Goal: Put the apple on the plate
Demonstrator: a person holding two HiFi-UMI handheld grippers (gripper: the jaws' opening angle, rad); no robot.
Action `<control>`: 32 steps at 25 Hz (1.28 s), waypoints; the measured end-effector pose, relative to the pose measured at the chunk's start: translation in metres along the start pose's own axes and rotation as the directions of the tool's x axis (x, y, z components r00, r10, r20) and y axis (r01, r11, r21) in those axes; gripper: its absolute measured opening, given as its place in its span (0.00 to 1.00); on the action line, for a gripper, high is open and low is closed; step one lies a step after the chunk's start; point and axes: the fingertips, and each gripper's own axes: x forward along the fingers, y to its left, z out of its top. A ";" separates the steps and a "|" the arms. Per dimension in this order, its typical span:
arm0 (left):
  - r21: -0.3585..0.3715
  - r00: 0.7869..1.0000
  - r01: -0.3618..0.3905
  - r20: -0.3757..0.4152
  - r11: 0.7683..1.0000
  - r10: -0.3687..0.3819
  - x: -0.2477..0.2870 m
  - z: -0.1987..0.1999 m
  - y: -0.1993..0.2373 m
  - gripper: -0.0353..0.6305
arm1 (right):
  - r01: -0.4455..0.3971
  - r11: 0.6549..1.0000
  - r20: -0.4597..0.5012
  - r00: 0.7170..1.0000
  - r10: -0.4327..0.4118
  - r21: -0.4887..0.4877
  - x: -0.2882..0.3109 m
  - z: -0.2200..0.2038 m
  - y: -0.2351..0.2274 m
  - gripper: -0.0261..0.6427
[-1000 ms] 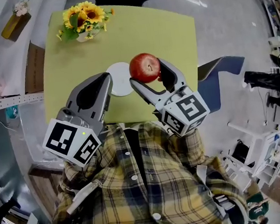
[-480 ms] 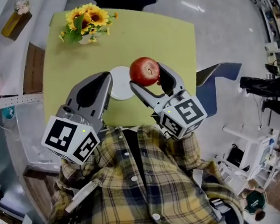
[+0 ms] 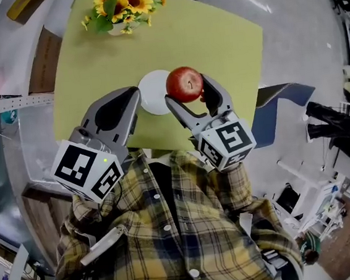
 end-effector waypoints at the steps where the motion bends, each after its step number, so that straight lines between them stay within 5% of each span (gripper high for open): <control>1: -0.002 1.000 -0.007 -0.006 1.000 0.007 0.001 -0.004 0.003 0.06 | -0.010 1.000 -0.010 1.000 0.010 0.005 0.005 -0.006 0.000 0.58; 14: -0.040 0.995 -0.089 -0.058 0.995 0.086 0.015 -0.054 0.038 0.06 | -0.063 0.998 -0.132 0.989 0.063 0.005 0.057 -0.086 0.009 0.58; 32: -0.112 0.986 -0.122 -0.128 0.986 0.107 0.026 -0.096 0.061 0.06 | -0.001 0.999 -0.202 0.979 -0.010 -0.050 0.097 -0.162 -0.009 0.58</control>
